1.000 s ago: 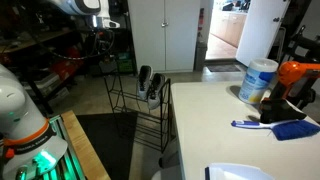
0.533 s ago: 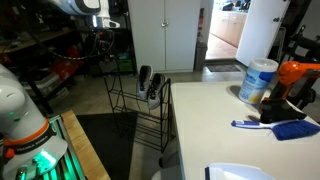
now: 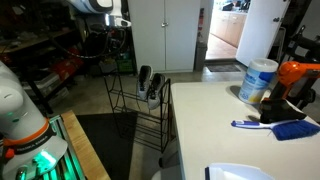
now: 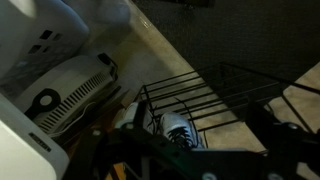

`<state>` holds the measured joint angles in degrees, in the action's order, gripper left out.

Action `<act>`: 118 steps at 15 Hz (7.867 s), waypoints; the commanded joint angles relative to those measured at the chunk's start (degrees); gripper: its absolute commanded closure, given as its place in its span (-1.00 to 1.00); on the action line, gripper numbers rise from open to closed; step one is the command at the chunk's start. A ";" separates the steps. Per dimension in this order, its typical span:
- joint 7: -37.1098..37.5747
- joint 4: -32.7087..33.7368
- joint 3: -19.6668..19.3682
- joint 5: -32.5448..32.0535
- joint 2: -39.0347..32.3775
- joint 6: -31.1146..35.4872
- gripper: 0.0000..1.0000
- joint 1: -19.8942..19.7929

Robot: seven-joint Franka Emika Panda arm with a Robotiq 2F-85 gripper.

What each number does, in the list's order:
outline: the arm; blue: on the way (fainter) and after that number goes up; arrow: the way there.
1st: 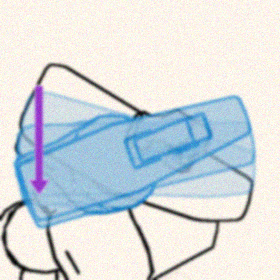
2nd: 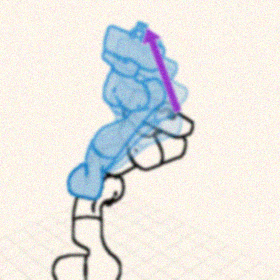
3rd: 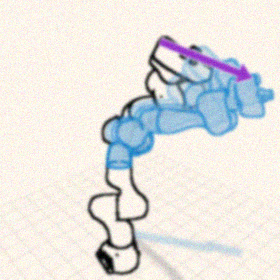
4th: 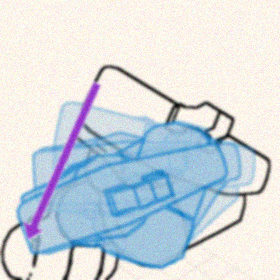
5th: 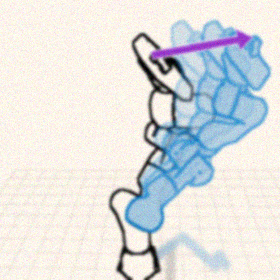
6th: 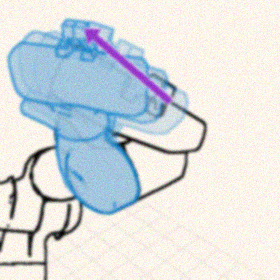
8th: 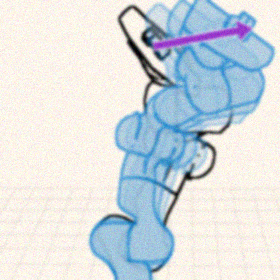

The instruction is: Put the trainers on the table

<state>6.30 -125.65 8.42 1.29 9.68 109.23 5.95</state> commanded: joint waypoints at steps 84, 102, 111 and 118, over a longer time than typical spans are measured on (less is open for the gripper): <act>-6.11 9.09 -5.46 -6.26 -42.25 64.18 -1.00 1.48; -4.24 14.19 -5.82 -4.92 -45.25 56.49 -0.41 2.35; -4.74 14.22 -4.91 -3.75 -44.96 57.29 0.84 1.49; -3.88 10.61 -5.10 -3.52 -40.04 52.63 0.83 1.35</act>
<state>2.60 -112.65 3.08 -3.07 -33.50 165.49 7.74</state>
